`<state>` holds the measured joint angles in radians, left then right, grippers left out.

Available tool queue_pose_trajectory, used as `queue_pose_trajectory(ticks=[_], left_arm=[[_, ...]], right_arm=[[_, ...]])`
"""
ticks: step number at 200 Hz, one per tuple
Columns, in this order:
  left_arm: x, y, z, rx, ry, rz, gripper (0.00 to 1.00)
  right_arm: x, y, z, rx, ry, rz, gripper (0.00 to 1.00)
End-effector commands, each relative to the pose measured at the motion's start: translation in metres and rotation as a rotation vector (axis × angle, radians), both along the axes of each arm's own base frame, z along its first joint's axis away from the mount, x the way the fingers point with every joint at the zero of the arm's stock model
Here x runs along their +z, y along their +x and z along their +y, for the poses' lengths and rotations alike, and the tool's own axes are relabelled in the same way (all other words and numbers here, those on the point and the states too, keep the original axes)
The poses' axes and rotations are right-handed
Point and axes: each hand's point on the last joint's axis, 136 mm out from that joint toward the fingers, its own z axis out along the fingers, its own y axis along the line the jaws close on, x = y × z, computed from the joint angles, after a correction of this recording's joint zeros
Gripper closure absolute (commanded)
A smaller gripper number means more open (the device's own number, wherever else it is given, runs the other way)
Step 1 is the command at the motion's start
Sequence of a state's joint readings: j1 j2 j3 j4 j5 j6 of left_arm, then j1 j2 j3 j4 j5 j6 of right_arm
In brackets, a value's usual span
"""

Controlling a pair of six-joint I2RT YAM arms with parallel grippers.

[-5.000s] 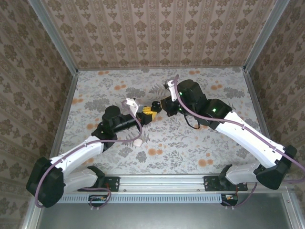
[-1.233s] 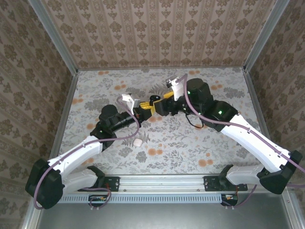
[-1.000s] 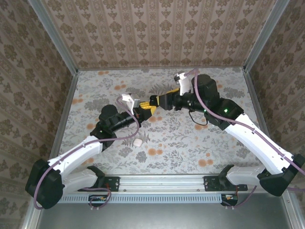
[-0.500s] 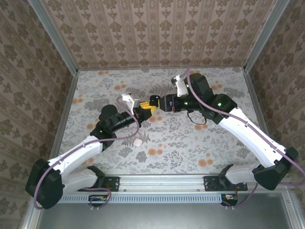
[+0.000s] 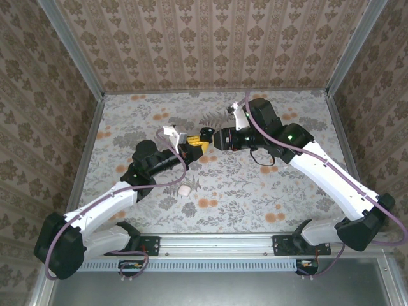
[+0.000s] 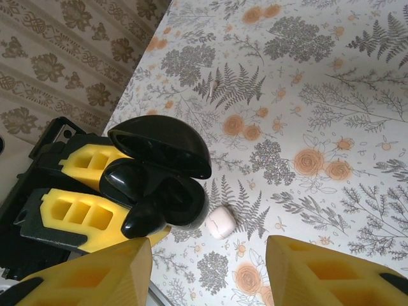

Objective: Insert the wireless bluetooth earbuds into the charging case

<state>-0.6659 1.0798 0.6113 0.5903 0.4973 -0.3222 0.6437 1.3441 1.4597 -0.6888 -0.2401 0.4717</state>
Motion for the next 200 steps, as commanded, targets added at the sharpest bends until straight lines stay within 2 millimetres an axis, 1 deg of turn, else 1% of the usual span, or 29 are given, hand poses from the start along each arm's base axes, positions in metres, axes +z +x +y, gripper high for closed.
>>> queue_pose_trajectory(ticks=[1,32,46,68,83,110,134,163,200], left_arm=[[0.019,-0.002,0.003,0.002,-0.031,-0.040,1.00],[0.018,-0.002,0.004,0.003,-0.028,-0.041,1.00],[0.018,-0.002,0.004,0.004,-0.027,-0.041,1.00],[0.017,-0.002,0.004,0.006,-0.025,-0.039,1.00],[0.017,-0.002,0.004,0.005,-0.025,-0.039,1.00],[0.017,-0.001,0.004,0.006,-0.026,-0.040,1.00],[0.016,-0.001,0.003,0.004,-0.027,-0.035,1.00],[0.016,-0.001,0.003,0.005,-0.028,-0.034,1.00],[0.017,-0.001,0.003,0.003,-0.031,-0.034,1.00]], right_arm=[[0.004,0.007,-0.006,-0.033,0.006,-0.013,0.50],[0.000,0.010,-0.009,-0.043,0.015,0.004,0.51],[0.002,0.009,-0.010,-0.036,0.036,0.003,0.52],[0.010,0.004,-0.011,-0.032,0.068,-0.019,0.52],[0.019,-0.001,-0.008,-0.011,0.103,-0.035,0.52],[0.033,-0.010,0.000,0.045,0.163,-0.055,0.46],[0.038,-0.011,0.001,0.059,0.171,-0.071,0.45],[0.039,-0.012,0.006,0.083,0.177,-0.068,0.44],[0.030,-0.011,0.015,0.108,0.153,-0.042,0.43]])
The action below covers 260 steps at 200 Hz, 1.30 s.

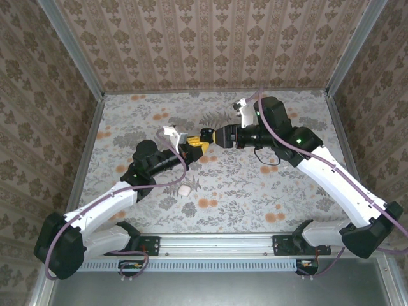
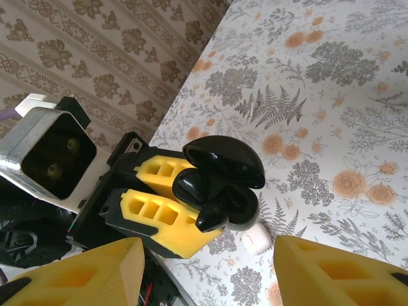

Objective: Insert the wireless bluetooth earbuds into the charging case

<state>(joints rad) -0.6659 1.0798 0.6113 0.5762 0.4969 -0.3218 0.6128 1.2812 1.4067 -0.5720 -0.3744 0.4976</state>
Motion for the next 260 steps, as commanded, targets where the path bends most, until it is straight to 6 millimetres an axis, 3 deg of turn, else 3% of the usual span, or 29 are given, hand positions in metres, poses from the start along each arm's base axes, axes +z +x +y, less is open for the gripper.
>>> queue_pose_trajectory(ticks=[1,115,260], left_arm=[[0.020,-0.001,0.003,0.003,-0.041,-0.044,1.00],[0.021,-0.003,0.004,0.001,-0.043,-0.046,1.00],[0.022,-0.005,0.006,0.004,-0.044,-0.049,1.00]], right_arm=[[0.003,-0.002,0.009,0.042,0.005,-0.007,0.43],[-0.012,0.004,0.012,0.045,-0.031,0.015,0.46],[-0.020,0.012,-0.004,-0.003,-0.058,0.029,0.50]])
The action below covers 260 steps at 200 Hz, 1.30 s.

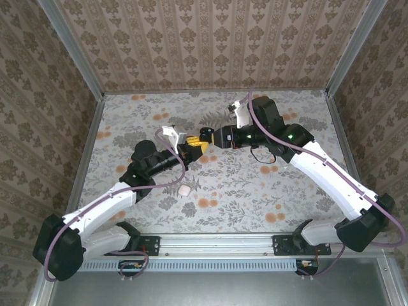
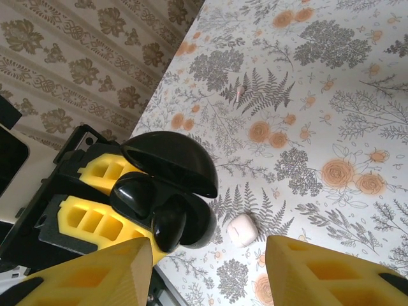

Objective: Insert the wireless bluetooth earbuds into the charging case

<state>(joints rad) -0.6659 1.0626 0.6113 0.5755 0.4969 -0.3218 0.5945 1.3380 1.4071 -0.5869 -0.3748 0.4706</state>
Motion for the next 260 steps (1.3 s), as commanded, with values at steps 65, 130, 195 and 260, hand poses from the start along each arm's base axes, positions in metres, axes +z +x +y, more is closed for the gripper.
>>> queue_pose_trajectory(ticks=[65,130,195,260], left_arm=[[0.018,-0.003,0.004,0.003,-0.034,-0.039,1.00],[0.019,-0.007,0.002,-0.029,-0.032,-0.055,1.00],[0.034,-0.030,-0.011,-0.190,-0.090,-0.118,1.00],[0.037,-0.033,-0.021,-0.247,-0.098,-0.108,1.00]], right_arm=[[0.003,0.001,-0.006,0.005,0.011,0.000,0.51],[0.023,0.009,-0.021,-0.044,0.159,0.025,0.49],[0.049,0.009,0.003,0.057,0.397,0.119,0.39],[0.034,0.004,0.011,0.099,0.396,0.210,0.38]])
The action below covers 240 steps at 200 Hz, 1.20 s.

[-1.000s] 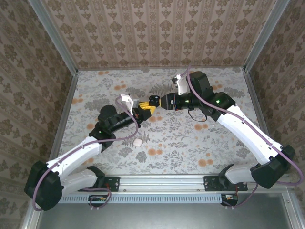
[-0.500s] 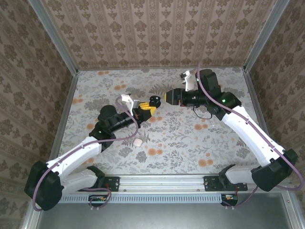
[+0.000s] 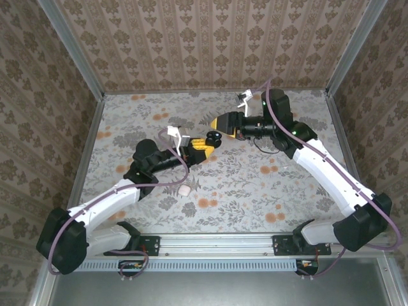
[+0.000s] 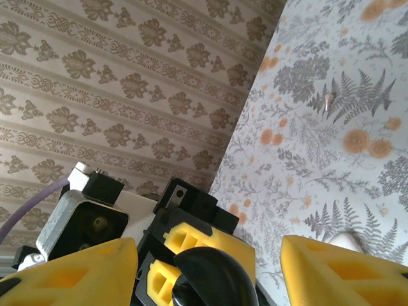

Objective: Insert the wireless bluetooth earbuds into the charging case

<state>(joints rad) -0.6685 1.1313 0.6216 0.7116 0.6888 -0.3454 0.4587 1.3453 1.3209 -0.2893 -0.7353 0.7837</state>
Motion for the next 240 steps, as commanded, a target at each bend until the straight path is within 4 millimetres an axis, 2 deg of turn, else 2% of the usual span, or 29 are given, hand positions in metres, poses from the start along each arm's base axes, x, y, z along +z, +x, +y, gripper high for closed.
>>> queue_pose_trajectory(ticks=[1,34,109,148,157,203,240], left_arm=[[0.027,-0.010,-0.004,-0.052,-0.059,-0.054,1.00],[0.027,-0.007,-0.004,-0.042,-0.052,-0.049,1.00],[0.010,0.005,-0.004,0.008,-0.002,0.017,1.00],[-0.008,0.008,-0.002,0.033,0.036,0.079,1.00],[-0.011,0.014,0.000,0.073,0.041,0.095,1.00],[-0.016,0.019,0.003,0.096,0.061,0.127,1.00],[-0.020,0.024,0.006,0.117,0.073,0.151,1.00]], right_arm=[[0.002,-0.008,0.005,0.051,0.032,0.029,0.38],[-0.004,-0.014,0.010,0.095,0.036,0.060,0.38],[0.015,-0.032,0.017,0.170,0.042,0.006,0.39],[0.028,-0.039,0.012,0.169,0.036,-0.055,0.40],[0.032,-0.042,0.010,0.171,0.032,-0.077,0.40],[0.054,-0.055,-0.001,0.165,0.026,-0.231,0.40],[0.050,-0.050,-0.013,0.093,-0.036,-0.276,0.40]])
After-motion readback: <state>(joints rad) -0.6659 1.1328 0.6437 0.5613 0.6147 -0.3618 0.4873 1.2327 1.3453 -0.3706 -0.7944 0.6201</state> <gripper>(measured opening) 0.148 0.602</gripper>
